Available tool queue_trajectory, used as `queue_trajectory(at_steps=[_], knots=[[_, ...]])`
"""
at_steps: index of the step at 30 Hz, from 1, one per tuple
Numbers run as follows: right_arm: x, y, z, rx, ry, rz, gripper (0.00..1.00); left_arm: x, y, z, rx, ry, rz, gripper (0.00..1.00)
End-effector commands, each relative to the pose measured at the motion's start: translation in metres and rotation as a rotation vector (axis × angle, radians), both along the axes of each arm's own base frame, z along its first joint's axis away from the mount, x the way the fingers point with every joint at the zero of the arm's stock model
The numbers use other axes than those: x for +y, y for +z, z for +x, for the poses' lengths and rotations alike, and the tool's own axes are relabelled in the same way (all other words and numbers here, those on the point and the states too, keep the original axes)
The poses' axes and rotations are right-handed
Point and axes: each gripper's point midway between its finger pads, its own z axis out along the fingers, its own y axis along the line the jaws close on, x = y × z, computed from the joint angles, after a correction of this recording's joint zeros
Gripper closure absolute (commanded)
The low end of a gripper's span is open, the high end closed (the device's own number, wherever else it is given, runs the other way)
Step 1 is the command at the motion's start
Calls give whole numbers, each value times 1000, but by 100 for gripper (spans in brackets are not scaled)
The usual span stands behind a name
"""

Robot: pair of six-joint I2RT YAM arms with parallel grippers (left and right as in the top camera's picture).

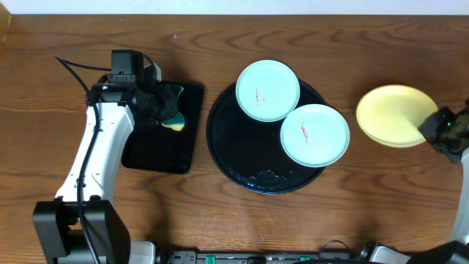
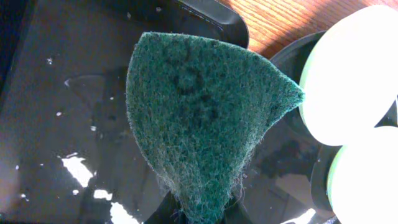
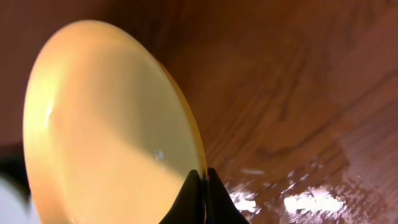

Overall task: Clean dirty plates on tray and stack at the side
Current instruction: 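Place the yellow plate on the table right of the tray, then grasp the lower pale green plate rim with right gripper, pull it inward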

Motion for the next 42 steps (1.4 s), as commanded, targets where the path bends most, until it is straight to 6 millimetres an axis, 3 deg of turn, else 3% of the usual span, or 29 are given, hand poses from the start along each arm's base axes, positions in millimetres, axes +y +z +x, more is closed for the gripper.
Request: queue_trajectory(at_steps=[1,5,11,18,21,26,28,31,35,37,42], knots=[[-9,-32,-14,38,-38,34,99,3,10,5,-29,5,12,93],[-23,-62,-20,26,-68,-4,99,3,10,5,-29,5,12,93],[-21,-107,-25,-16,-70,-28,99,3,10,5,-28,5,11,93],[-22,-127,-24,-71,-69,-72,99,3,10,5,-29,5,12,93],[-24,-126,-24,-69,-55,-88,95,3,10,5,-29,5,11,93],[-18,-119,-21,-60,-11,-56,66,3,10,5,-28,5,11,93],[-15,-110,-19,-43,17,-36,58,3,10,5,-28,5,11,93],[-13,-85,-12,-18,62,-16,54,3,10,5,-28,5,11,92],[23,-43,16,-75,241,57,54,3,10,5,-28,5,11,93],[45,-32,28,-99,334,72,53,3,10,5,-29,5,11,93],[102,-38,41,-70,550,70,50,3,10,4,-30,-7,17,92]])
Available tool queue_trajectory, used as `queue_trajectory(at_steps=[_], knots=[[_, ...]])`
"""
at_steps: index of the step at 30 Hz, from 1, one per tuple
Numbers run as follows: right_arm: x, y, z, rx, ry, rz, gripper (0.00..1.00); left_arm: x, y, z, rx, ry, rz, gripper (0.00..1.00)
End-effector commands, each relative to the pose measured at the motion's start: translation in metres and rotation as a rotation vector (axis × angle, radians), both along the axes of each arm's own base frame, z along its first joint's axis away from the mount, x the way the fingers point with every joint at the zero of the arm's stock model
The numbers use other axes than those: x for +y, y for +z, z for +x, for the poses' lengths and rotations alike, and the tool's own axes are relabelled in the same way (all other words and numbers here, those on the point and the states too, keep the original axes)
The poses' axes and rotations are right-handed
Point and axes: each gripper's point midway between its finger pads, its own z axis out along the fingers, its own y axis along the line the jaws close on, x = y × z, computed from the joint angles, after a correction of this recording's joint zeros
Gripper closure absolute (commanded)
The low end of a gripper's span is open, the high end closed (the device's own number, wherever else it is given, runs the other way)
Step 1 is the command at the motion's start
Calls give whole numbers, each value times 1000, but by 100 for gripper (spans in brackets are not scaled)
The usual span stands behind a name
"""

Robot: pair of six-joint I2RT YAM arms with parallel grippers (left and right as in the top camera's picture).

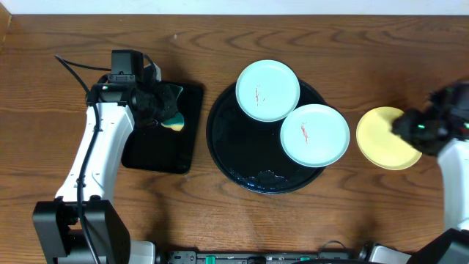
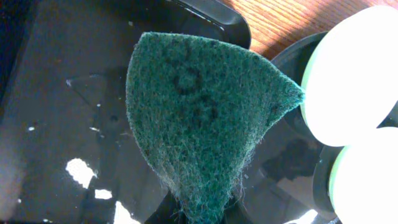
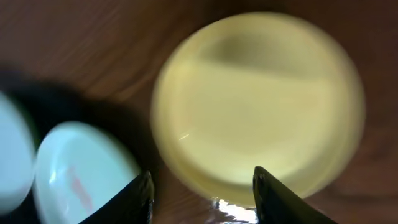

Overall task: Clean dirty plates on tray and stack at the side
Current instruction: 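Grasp the lower pale green plate rim with right gripper, pull it inward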

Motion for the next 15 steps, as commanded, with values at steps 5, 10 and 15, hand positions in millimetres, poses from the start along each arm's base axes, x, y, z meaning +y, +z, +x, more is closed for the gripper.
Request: queue_trajectory(at_steps=[5,10,15], knots=[[65,-28,6,86,322,-72,52,2,8,0,-20,-40,25,93],[90,-51,9,126,524,-120,53,2,7,-3,-18,-70,36,93],[94,-75,9,199,562,-184,57,2,7,-3,-20,-73,38,93]])
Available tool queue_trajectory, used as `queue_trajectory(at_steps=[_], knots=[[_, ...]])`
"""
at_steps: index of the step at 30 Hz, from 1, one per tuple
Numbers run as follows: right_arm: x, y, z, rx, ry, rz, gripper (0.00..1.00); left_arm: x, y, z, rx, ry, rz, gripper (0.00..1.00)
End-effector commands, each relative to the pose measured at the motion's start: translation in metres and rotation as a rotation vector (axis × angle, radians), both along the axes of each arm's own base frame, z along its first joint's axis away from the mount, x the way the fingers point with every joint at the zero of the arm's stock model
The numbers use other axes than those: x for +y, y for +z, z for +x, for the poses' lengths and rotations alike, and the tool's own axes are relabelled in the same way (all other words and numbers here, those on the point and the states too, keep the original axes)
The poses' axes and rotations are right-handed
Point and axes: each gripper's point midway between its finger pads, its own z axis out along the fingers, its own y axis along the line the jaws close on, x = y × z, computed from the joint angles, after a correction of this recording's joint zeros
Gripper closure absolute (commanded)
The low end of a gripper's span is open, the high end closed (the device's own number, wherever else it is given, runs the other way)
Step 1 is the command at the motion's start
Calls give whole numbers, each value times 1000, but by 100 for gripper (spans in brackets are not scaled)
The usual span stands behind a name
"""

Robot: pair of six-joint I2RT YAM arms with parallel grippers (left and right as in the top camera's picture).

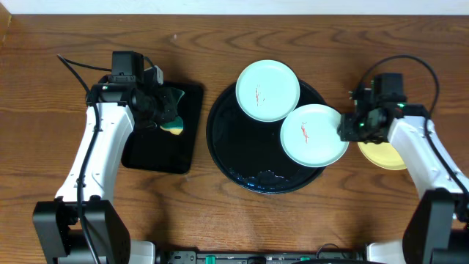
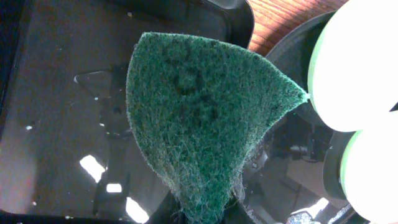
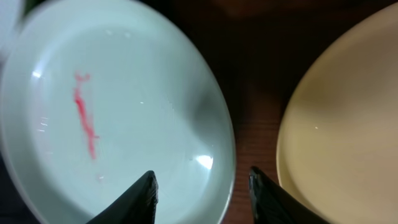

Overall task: Clean dirty plates on tray and stack at the side
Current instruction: 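Grasp the lower pale green plate rim with right gripper, pull it inward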

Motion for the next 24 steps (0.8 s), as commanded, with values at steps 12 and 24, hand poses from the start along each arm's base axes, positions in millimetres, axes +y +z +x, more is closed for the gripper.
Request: queue_trajectory(at_steps=[12,24], knots=[[-1,-16,-5,55,31,-83,94,2,10,5,-41,-25,18,93],[21,-20,-29,141,102,-85,92,2,10,5,-41,-25,18,92]])
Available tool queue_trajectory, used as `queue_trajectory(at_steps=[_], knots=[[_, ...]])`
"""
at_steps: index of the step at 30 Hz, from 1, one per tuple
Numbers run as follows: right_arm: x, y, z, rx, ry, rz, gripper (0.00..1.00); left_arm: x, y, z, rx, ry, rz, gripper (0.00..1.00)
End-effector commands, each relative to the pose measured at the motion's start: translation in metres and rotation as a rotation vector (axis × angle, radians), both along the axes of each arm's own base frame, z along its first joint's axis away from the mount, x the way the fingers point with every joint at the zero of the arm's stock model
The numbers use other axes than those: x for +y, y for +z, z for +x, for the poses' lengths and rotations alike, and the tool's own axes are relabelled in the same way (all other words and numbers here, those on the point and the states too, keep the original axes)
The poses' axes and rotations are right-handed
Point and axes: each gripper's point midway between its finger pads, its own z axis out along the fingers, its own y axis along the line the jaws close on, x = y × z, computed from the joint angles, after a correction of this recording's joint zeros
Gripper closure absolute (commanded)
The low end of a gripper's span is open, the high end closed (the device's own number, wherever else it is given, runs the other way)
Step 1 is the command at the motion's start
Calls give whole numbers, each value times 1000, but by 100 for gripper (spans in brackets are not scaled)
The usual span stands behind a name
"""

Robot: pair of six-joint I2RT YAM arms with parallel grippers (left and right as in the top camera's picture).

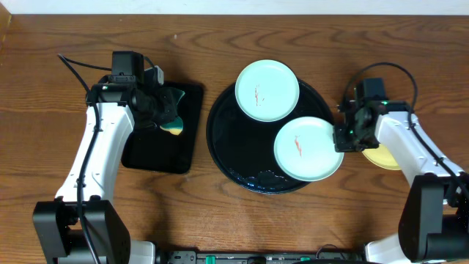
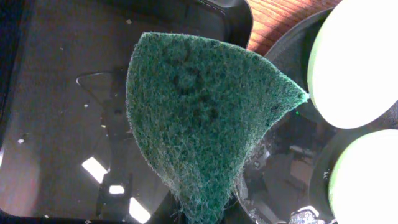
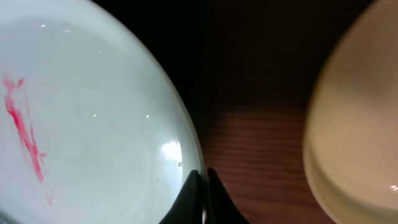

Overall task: Clean dirty plates on tray and stack at the side
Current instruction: 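Grasp the lower pale green plate rim with right gripper, pull it inward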

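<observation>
Two pale mint plates with red smears sit on the round black tray [image 1: 242, 158]: the far plate [image 1: 267, 89] and the near plate [image 1: 308, 148] [image 3: 93, 124]. My right gripper [image 1: 343, 138] [image 3: 203, 180] is shut on the near plate's right rim. A yellow plate [image 1: 385, 157] [image 3: 354, 124] lies on the table right of the tray, partly under my right arm. My left gripper [image 1: 165, 108] [image 2: 202, 214] is shut on a green scouring sponge [image 2: 202, 118], held over the black rectangular tray [image 1: 157, 150].
The wet rectangular tray [image 2: 62, 124] lies left of the round tray, with a narrow strip of wood between them. Water beads glint at the round tray's near edge [image 1: 267, 177]. Cables trail behind both arms.
My right gripper was open around the near mint plate's right rim and is now shut on it. That plate sits slightly further left and nearer. The left gripper and sponge have not moved.
My right gripper was shut on the yellow plate's rim at the far right. Then it was open above that plate, which lay on the table by the tray. Then it stood open at the near mint plate's rim, and now grips it. The left held the sponge throughout.
</observation>
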Motion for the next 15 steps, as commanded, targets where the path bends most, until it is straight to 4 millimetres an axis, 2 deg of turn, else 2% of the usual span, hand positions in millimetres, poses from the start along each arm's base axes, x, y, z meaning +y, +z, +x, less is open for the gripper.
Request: queue_trajectory(at_steps=[1,2,4,15], knots=[[12,4,2,-19,30,-2,83,2,10,6,-36,-7,11,92],[12,4,3,-23,27,-5,80,2,10,6,-36,-7,12,93],[8,4,3,-26,4,-27,79,2,10,6,-36,-7,11,93],[4,-5,-9,11,-37,-45,82,2,10,4,-30,-8,12,93]])
